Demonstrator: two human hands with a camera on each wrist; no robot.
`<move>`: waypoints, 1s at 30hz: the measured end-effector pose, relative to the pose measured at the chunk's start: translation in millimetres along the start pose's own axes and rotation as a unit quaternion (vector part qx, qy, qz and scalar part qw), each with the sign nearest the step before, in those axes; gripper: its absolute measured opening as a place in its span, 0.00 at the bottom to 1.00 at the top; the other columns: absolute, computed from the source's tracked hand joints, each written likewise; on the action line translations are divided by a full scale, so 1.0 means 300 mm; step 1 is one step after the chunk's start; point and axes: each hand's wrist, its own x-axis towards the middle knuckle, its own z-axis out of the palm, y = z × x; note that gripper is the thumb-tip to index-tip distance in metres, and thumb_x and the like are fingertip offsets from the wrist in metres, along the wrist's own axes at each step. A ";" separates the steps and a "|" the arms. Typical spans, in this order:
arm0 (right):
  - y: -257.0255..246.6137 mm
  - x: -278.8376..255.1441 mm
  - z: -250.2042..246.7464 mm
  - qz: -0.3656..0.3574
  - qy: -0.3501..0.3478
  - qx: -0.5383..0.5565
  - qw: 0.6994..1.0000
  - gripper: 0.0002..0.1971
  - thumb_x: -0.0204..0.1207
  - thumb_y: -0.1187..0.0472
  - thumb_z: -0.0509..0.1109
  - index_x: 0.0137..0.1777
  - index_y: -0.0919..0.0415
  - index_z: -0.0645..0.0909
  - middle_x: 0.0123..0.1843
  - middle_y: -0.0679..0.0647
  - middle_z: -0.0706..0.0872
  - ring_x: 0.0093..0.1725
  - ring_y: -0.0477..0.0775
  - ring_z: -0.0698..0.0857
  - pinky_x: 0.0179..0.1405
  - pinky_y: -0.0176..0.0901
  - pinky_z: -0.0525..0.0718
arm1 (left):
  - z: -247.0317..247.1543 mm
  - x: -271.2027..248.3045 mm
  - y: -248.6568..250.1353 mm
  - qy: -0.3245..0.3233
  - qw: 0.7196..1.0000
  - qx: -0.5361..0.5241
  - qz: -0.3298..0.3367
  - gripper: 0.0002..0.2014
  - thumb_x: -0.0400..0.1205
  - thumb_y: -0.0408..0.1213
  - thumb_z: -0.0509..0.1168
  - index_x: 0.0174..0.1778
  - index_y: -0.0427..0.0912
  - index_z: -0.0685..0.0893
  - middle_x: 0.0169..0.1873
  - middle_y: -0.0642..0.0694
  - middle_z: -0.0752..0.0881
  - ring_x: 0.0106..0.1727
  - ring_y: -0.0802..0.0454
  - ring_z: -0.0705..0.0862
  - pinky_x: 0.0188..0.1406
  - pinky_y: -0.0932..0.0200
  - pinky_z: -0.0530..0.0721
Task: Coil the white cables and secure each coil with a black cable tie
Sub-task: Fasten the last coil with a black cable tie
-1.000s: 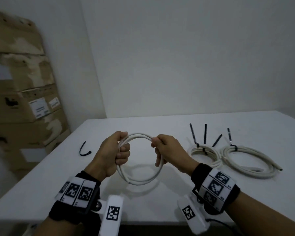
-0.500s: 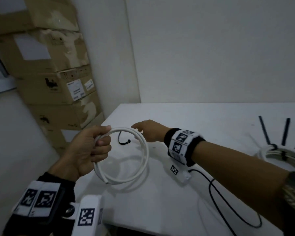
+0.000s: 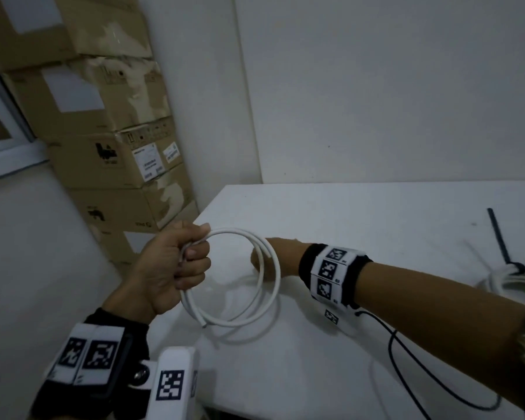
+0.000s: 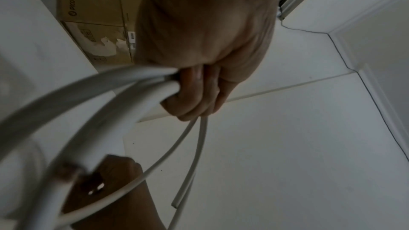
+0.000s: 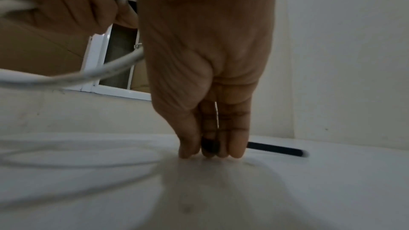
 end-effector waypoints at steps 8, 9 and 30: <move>0.178 -0.491 0.031 0.138 0.328 0.105 0.929 0.15 0.78 0.68 0.60 0.64 0.63 0.74 0.44 0.62 0.85 0.43 0.65 0.83 0.37 0.47 0.75 | 0.241 0.005 -0.066 -0.005 0.989 0.137 0.048 0.18 0.86 0.34 0.56 0.30 0.47 0.60 0.16 0.52 0.61 0.13 0.60 0.55 0.12 0.74 0.54; 0.206 -0.577 0.031 0.163 0.395 0.135 0.894 0.11 0.77 0.67 0.62 0.58 0.63 0.78 0.43 0.64 0.88 0.43 0.66 0.84 0.39 0.50 0.79 | 0.281 0.005 -0.079 -0.006 0.986 0.159 0.058 0.18 0.86 0.35 0.57 0.30 0.46 0.61 0.16 0.52 0.62 0.13 0.59 0.56 0.12 0.73 0.55; 0.162 -1.240 0.329 0.217 0.379 0.733 0.522 0.08 0.74 0.72 0.63 0.33 0.71 0.78 0.20 0.59 0.83 0.11 0.52 0.76 0.09 0.32 0.67 | 1.028 0.001 -0.248 -0.150 0.967 0.197 0.060 0.19 0.84 0.34 0.55 0.27 0.47 0.60 0.17 0.51 0.60 0.14 0.59 0.54 0.16 0.73 0.52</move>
